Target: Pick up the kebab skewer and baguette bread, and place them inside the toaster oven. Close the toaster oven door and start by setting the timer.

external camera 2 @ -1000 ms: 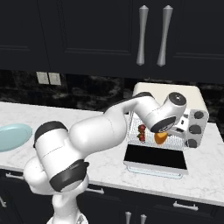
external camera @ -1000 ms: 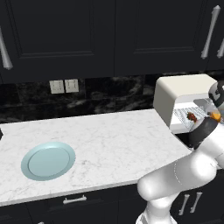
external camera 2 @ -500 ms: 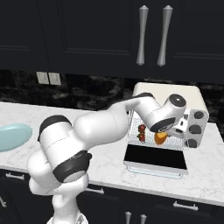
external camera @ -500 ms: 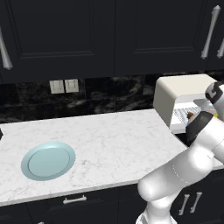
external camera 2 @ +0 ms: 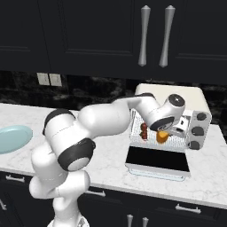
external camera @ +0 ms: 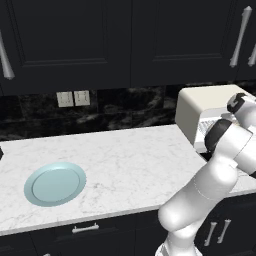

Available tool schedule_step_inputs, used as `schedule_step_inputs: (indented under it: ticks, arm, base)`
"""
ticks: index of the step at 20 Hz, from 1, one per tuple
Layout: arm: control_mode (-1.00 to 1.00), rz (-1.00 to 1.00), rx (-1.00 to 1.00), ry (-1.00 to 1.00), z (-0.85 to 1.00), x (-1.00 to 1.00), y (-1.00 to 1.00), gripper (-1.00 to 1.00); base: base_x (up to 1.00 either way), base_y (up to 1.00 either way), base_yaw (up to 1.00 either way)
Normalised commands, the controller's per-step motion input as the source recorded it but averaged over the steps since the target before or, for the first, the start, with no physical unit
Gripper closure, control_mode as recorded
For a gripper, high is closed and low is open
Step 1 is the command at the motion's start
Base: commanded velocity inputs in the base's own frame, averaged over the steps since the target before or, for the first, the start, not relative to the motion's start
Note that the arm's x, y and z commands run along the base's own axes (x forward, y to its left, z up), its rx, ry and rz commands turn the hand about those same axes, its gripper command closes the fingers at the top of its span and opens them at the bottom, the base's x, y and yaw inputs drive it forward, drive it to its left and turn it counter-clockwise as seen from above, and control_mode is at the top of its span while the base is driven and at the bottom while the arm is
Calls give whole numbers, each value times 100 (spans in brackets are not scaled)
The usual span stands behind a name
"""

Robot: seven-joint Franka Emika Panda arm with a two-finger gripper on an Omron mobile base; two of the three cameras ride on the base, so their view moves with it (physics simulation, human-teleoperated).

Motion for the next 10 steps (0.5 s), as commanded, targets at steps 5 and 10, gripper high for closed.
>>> schedule_step_inputs:
  ticks: [5, 10]
  arm:
    - [-100, 0, 0, 0, -15, 2, -1, -100]
    - [-100, 0, 0, 0, -17, 0, 0, -100]
  base:
    - [0, 0, 0]
    - [0, 0, 0]
